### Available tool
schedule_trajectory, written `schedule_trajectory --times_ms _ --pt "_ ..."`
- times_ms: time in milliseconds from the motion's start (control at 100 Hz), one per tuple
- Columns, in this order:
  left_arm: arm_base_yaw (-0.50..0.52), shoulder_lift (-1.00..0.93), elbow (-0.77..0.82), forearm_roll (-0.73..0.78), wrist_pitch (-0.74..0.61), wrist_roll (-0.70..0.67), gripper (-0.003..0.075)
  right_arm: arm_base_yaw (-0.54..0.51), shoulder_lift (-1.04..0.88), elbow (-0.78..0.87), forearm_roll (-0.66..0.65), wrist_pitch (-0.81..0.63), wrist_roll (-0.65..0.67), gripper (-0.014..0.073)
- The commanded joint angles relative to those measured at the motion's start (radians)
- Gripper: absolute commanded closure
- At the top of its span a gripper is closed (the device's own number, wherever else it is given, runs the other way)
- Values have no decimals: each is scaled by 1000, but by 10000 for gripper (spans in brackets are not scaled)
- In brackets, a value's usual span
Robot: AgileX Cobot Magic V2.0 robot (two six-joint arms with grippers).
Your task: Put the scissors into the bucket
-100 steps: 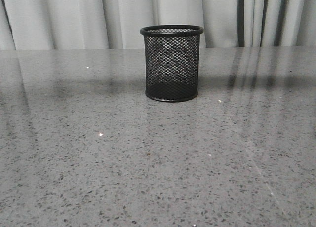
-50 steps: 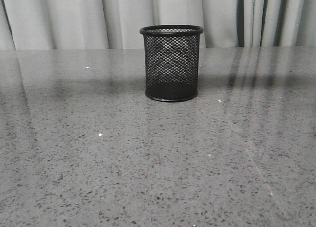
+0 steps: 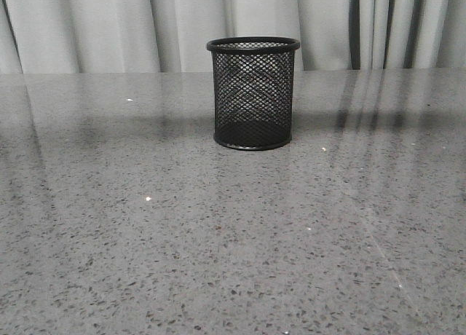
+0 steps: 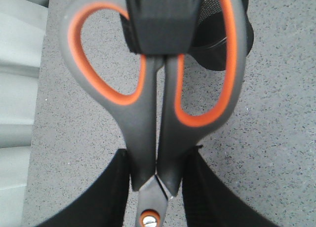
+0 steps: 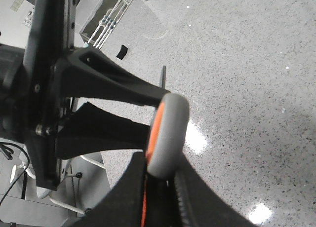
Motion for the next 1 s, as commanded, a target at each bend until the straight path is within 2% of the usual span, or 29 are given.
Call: schedule_trajectory --times_ms 0,90,170,330,410,480,670,720,990 --pt "-7 -46 -35 -57 -24 -4 521 -1 -43 -35 34 -23 -27 666" --pt "-7 -50 -35 -57 -24 -4 403 -5 -43 -35 34 -30 -27 666" --pt "-5 -57 -42 -57 -24 -4 346 -18 -43 -43 31 -30 -27 666" --pt "31 -83 -71 -57 -27 -9 344 -63 -43 -107 -5 6 -25 666" --pt "65 -99 -75 -57 -31 -11 344 -90 -43 -153 -53 35 25 666" --pt "95 -110 -75 -57 -31 -14 344 -113 -43 -206 -139 83 79 666" --pt "156 -127 -75 -59 -31 -30 344 -140 -43 -386 -475 280 246 666" --pt "159 -128 -75 -63 -31 -30 344 -140 -50 -416 -534 280 296 666" --pt "159 -128 -75 -80 -33 -30 344 -140 -123 -452 -682 279 351 666"
